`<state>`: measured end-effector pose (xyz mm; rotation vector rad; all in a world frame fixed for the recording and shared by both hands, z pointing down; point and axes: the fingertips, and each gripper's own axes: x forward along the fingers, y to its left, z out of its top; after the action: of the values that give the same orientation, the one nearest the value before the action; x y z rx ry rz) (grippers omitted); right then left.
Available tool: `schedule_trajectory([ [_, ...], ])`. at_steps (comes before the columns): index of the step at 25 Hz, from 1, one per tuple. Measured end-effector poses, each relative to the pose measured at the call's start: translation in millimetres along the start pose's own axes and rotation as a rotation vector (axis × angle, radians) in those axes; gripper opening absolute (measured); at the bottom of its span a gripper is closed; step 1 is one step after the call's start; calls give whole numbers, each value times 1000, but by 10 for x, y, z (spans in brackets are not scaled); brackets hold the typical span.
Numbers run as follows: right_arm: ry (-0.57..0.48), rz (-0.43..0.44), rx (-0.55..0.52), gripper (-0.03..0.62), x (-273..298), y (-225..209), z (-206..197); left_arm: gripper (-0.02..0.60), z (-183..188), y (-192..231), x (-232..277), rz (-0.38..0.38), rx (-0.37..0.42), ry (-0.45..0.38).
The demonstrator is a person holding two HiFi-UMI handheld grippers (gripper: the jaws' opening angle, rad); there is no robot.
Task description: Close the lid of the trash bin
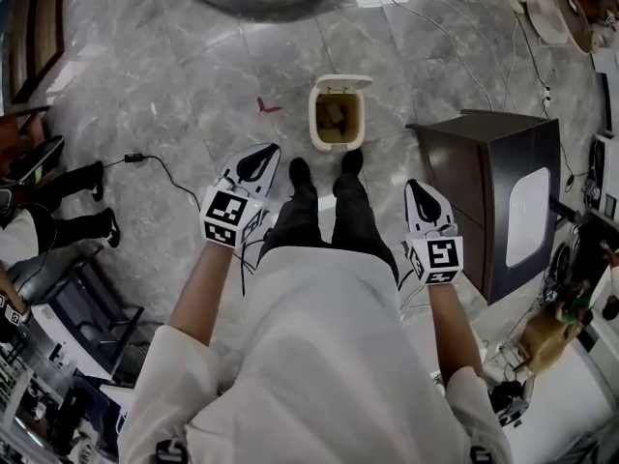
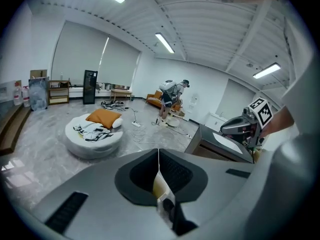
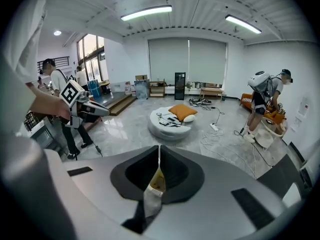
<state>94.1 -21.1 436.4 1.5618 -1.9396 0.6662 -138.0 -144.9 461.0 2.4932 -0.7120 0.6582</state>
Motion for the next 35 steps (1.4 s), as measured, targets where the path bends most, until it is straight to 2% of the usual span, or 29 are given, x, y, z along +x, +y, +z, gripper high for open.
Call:
schedule_trajectory([
  [5,30,15,-2,32,116,-145,-150,20,29,-56,390,-21,7,36],
  [15,99,117,14,32,362,-477,-430,21,191,-78,1212,-53,7,75],
  [22,130,185,51,32,752,-638,-626,21,139,26,1800,-70,38,126],
  [26,139,215,74,32,929,-658,-706,23,34,81,2111,-79,23,149],
  [27,139,222,81,32,969,-654,-722,33,3,103,2185,-82,16,156],
  [29,143,236,95,32,1047,-644,-762,110,-75,156,2334,-85,5,175],
  [35,167,284,119,32,1224,-611,-948,121,-369,335,2702,-72,4,249],
])
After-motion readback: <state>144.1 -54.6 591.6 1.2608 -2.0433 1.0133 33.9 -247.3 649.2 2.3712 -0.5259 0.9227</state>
